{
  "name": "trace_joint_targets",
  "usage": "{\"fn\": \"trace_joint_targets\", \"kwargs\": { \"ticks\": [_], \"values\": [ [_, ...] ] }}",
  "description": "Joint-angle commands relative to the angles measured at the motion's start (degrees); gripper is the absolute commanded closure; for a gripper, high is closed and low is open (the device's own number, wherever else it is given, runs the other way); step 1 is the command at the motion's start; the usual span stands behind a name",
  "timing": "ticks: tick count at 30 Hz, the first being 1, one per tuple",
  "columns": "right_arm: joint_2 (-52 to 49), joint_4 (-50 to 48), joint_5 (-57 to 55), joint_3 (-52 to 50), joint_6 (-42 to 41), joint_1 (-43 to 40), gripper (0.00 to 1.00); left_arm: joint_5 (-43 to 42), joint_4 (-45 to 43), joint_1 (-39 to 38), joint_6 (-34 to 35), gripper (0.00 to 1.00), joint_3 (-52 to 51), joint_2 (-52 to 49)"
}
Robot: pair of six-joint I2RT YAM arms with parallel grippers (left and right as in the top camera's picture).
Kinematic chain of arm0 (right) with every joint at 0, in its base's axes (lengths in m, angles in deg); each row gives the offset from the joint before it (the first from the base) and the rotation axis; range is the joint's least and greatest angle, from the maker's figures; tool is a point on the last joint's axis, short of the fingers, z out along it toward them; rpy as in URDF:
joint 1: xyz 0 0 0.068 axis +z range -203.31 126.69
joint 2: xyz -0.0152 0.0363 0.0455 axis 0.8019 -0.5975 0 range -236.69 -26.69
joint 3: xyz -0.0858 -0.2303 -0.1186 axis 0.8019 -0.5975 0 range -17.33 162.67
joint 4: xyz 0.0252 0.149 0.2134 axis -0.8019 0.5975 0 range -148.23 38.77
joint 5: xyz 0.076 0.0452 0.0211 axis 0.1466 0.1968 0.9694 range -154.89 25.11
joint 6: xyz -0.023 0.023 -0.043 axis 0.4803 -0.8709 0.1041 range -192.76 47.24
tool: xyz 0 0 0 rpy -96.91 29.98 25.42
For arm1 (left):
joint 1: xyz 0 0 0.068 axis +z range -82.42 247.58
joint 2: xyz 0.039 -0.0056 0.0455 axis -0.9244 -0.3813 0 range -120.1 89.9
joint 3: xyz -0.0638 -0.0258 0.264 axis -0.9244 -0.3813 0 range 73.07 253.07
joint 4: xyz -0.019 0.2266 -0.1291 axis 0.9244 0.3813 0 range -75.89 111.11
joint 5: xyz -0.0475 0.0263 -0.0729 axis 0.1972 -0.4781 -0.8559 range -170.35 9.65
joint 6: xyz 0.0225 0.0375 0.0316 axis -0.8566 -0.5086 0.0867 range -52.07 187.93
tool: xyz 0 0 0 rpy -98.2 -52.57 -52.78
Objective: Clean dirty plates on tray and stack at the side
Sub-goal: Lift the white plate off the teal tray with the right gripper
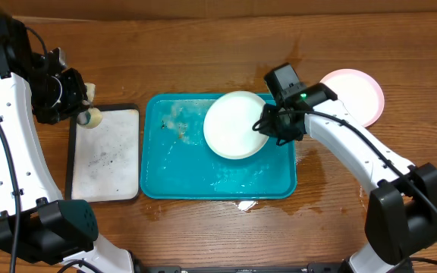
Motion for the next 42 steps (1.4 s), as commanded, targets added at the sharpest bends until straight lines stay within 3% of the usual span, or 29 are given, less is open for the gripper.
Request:
{"fn": "trace_joint_targets", "kwargs": {
  "ticks": [1,7,17,28,33,42],
  "values": [
    [0.2,1.1,-6.5,4.8,1.7,3.1,0.96,-1.1,0.0,-0.1,-1.1,0.96,0.6,0.9],
    [0.2,0.2,-17.7,8.3,5.0,8.6,0.96,-1.1,0.2,-0.1,-1.1,0.96,0.6,0.9],
    [0.1,-10.6,-36.5,8.3,14.4,16.1,0.96,-1.1,0.5,-0.1,-1.1,0.96,0.6,0.9],
    [0.1,-28.7,-65.7,8.1,37.0,27.5,0.96,-1.1,0.3,-0.1,-1.1,0.96,0.6,0.9],
    [-0.3,-33.2,-68.2,8.0,40.9,29.9,0.96,0.4,0.3,-0.1,-1.1,0.96,0.6,0.9],
    [-4.7,-38.9,-72.8,7.9,45.7,31.2,0.96,12.2,-0.8,-0.1,-1.1,0.96,-1.0,0.8]
  ]
}}
